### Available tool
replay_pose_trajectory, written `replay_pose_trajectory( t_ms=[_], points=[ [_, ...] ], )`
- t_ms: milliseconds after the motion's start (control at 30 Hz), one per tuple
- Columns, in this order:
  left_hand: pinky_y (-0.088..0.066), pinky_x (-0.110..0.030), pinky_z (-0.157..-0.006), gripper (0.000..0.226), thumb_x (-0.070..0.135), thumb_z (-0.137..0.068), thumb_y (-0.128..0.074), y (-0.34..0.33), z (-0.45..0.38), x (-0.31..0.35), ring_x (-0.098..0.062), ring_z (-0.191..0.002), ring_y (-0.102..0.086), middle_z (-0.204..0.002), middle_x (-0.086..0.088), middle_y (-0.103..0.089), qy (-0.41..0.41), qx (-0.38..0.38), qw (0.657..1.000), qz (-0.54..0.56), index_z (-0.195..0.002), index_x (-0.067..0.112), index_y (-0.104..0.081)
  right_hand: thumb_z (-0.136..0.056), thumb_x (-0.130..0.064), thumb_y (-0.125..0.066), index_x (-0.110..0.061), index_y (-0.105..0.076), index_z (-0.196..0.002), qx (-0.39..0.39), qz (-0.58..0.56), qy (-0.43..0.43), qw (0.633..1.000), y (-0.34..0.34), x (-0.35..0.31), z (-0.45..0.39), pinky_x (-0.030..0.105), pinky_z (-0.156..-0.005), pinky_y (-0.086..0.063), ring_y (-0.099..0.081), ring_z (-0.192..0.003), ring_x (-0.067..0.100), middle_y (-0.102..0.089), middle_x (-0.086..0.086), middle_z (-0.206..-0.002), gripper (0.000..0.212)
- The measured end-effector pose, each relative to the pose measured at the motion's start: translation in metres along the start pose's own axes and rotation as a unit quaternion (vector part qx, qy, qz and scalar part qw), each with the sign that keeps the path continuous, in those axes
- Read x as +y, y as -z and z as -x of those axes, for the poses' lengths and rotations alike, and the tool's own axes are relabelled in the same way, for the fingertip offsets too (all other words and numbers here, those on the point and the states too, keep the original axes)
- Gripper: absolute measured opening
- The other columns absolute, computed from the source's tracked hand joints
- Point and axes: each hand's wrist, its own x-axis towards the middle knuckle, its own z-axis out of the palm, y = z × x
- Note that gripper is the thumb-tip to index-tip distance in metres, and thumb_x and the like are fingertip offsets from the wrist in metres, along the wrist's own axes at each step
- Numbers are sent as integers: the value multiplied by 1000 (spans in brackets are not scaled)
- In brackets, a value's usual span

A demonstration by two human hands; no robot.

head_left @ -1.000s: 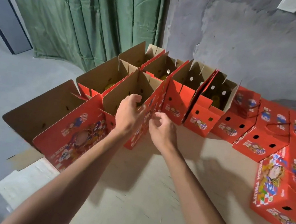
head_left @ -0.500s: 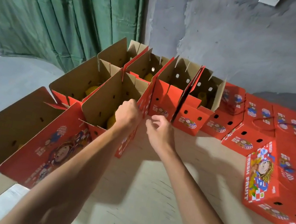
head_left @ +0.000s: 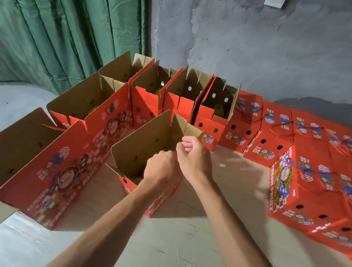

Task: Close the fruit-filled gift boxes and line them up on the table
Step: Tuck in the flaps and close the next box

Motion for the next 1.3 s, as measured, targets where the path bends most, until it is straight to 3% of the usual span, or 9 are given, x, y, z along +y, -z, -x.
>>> replay_pose_trajectory(
  t_ms=[100, 233, 433, 533, 733, 833, 1000, 1200, 1300],
  points=[
    [-46, -34, -57, 17, 28, -91, -56, -11, 25, 27, -25, -55, -53, -62, 5, -50, -48, -13, 999, -17, -79, 18, -51, -98, -34, -59, -25, -68, -120, -2, 16, 2, 1000, 27, 19, 19, 29, -90, -53, -67, -106, 13, -73, -9, -118, 25],
    [-60, -43, -64, 19, 29, -92, -55, -30, 57, 76, -32, -62, -66, -74, -5, -69, -94, -31, 995, -30, -83, 14, -63, -98, -35, -58, -27, -69, -118, 11, 40, -11, 999, 79, 56, 43, 23, -83, -45, -68, -107, 12, -73, -11, -118, 23],
    [-57, -38, -61, 23, 33, -90, -57, -66, 111, 150, -33, -64, -65, -75, -5, -71, -174, -29, 983, -53, -86, 15, -70, -95, -34, -60, -25, -77, -99, 102, 107, -21, 989, 155, 118, 93, 24, -68, -47, -72, -85, 19, -78, -7, -94, 21],
    [-56, -35, -60, 26, 36, -94, -56, -87, 133, 183, -28, -62, -64, -75, -1, -71, -212, -29, 975, -65, -87, 16, -71, -95, -34, -60, -22, -79, -98, 125, 115, -35, 985, 190, 146, 115, 30, -75, -54, -71, -84, 22, -79, -3, -92, 23],
    [-52, -34, -51, 32, 32, -99, -55, -112, 174, 235, -22, -51, -56, -65, 0, -65, -299, -17, 952, -55, -78, 12, -69, -96, -39, -56, -22, -78, -96, 164, 136, -64, 975, 246, 193, 150, 29, -71, -40, -69, -79, 22, -79, -2, -89, 28],
    [-53, -35, -53, 34, 25, -101, -51, -117, 185, 249, -23, -52, -58, -67, -1, -67, -365, -14, 929, -51, -79, 10, -71, -97, -42, -52, -18, -76, -89, 176, 171, -83, 966, 264, 207, 163, 34, -75, -44, -60, -67, 25, -77, 3, -80, 34],
    [-53, -38, -54, 31, 22, -102, -49, -119, 199, 251, -29, -61, -64, -79, -5, -74, -455, -27, 889, -36, -91, 11, -76, -93, -42, -56, -9, -61, -70, 116, 153, -94, 977, 279, 218, 173, 33, -53, -28, -46, -58, 32, -58, 4, -60, 40],
    [-42, -26, -44, 15, 16, -89, -71, -108, 201, 235, -30, -51, -59, -66, -3, -71, -481, -5, 876, 41, -74, 14, -74, -91, -43, -55, -7, -63, -71, 5, 137, -119, 983, 268, 213, 171, 37, -54, -38, -56, -63, 36, -65, 10, -65, 42],
    [-42, -26, -46, 17, 22, -90, -72, -106, 198, 226, -27, -54, -60, -69, 0, -72, -484, -8, 873, 52, -74, 17, -74, -92, -44, -56, -6, -54, -59, -61, 139, -140, 978, 264, 212, 168, 35, -50, -35, -51, -57, 35, -54, 11, -55, 50]
  ],
)
